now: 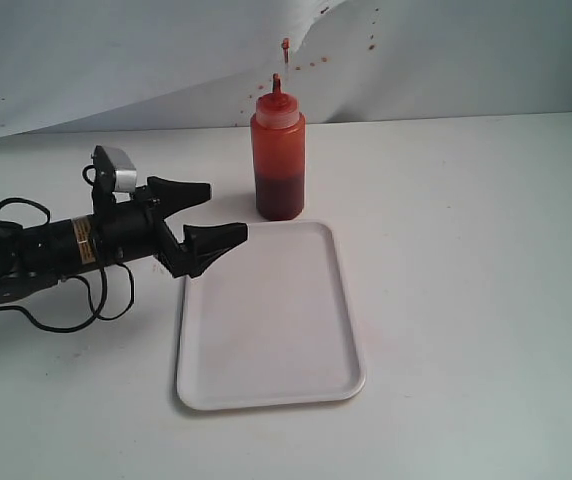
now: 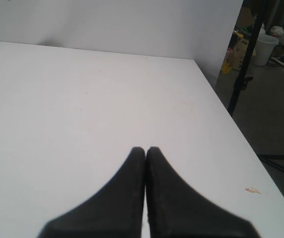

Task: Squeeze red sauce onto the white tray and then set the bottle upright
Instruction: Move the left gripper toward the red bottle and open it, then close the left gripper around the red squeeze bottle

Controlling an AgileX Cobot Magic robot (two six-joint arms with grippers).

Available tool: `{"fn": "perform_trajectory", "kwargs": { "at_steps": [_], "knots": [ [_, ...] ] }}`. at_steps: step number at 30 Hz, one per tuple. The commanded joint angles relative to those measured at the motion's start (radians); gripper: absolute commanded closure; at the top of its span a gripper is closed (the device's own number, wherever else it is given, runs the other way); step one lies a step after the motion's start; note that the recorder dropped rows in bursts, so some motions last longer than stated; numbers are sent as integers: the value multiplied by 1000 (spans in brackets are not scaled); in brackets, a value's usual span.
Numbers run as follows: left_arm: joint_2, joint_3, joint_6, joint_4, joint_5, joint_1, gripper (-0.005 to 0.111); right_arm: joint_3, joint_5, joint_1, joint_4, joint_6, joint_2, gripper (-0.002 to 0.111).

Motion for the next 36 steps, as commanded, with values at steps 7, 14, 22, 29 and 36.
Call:
{"fn": "perform_trajectory", "kwargs": {
  "at_steps": [7,14,22,29,36],
  "knots": [
    [2,-5,277,-270,77,-78,2,4,-11,-8,1,6,-5,108],
    [135,-240,222,-399,281,-168,2,4,-11,-8,1,6,-5,108],
    [220,-380,174,-308,286,-174,2,4,-11,-8,1,6,-5,108],
    [279,-464,148,-308,292,-187,2,4,-11,-8,1,6,-5,108],
    [313,-541,148,-310,378,-243,2,4,-11,-8,1,6,-5,108]
  ]
}}
